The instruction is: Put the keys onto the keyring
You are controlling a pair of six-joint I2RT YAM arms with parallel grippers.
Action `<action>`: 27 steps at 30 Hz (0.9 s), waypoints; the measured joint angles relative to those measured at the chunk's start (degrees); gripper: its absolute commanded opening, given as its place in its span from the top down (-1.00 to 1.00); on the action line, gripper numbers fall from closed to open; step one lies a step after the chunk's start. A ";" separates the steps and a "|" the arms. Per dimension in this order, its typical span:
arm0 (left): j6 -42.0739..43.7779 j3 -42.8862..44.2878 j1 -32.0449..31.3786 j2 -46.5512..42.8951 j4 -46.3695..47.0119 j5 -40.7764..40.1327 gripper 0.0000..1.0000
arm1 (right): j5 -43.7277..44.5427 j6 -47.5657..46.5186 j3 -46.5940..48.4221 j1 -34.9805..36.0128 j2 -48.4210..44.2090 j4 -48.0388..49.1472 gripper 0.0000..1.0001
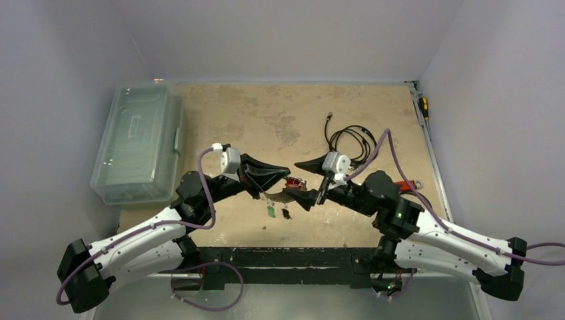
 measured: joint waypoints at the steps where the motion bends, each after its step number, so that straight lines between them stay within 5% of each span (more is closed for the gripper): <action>1: -0.04 0.00 0.00 -0.09 0.07 0.09 1.00 | 0.02 -0.11 0.66 0.00 1.25 -0.02 -0.41; 5: -0.50 -0.07 0.00 -0.52 0.33 0.20 1.00 | -0.11 -0.39 2.51 0.00 4.87 0.00 -0.19; 16: -0.87 -0.31 0.00 -1.70 0.31 0.33 1.00 | -1.33 -0.57 2.86 -0.09 7.80 0.17 0.96; 24: -0.92 -0.31 0.00 -1.90 1.33 0.24 1.00 | -1.55 -0.94 2.86 -0.11 7.48 0.92 1.00; 27: -0.96 -0.31 0.00 -2.25 1.27 0.26 0.40 | -2.01 -1.55 2.86 -0.11 7.15 0.92 1.00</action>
